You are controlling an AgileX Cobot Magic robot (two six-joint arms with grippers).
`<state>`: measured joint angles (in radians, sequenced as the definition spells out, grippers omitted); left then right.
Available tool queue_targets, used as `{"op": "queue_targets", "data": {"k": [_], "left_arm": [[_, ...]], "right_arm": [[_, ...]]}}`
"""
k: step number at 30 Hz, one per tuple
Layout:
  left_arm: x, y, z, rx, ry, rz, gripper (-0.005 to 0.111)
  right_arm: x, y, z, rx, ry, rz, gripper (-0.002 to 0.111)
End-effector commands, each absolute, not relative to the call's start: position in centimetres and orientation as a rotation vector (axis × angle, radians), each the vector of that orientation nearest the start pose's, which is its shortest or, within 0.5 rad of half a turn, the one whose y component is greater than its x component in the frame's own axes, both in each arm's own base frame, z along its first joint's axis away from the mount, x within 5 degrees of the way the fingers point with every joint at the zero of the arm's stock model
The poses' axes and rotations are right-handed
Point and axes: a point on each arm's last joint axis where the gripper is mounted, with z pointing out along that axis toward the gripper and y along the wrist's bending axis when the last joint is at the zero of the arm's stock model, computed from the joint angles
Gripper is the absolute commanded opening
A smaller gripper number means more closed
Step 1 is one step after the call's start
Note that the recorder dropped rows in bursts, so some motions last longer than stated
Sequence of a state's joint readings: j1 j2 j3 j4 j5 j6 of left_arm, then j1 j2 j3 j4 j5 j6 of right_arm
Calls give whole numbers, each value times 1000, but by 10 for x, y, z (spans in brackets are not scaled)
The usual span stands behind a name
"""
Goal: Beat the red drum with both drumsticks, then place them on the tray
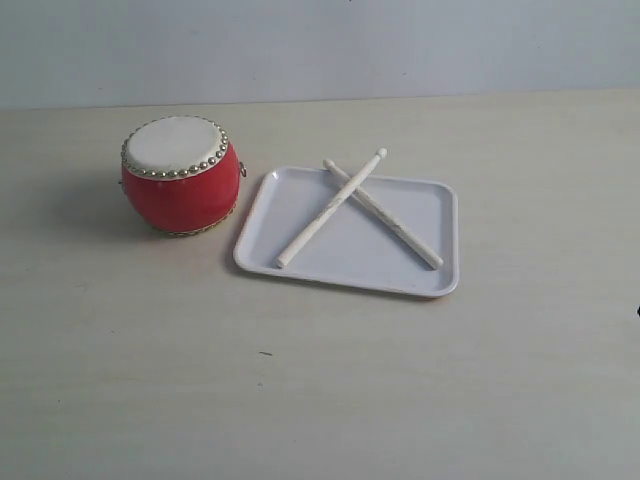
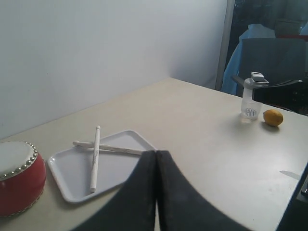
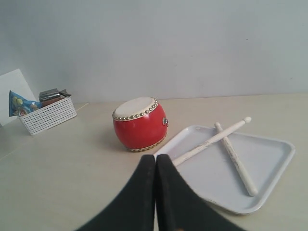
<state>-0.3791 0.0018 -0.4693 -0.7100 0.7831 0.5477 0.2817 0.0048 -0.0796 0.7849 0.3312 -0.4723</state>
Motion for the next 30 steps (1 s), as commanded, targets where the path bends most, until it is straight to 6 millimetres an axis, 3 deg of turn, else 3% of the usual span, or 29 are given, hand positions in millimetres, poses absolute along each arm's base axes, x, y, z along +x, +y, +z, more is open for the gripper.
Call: {"op": "queue_targets", "data": {"k": [1, 17, 25, 30], "left_arm": [[-16, -39, 305, 669, 1559, -692, 0], [-11, -39, 301, 645, 1558, -672, 0], [25, -35, 264, 361, 1537, -637, 0], [37, -31, 243, 385, 1551, -471, 0]], "right_arm": [[42, 33, 218, -170, 1666, 615, 0], [42, 33, 218, -170, 1666, 615, 0], [42, 33, 218, -170, 1666, 615, 0], [42, 33, 218, -170, 1666, 615, 0]]}}
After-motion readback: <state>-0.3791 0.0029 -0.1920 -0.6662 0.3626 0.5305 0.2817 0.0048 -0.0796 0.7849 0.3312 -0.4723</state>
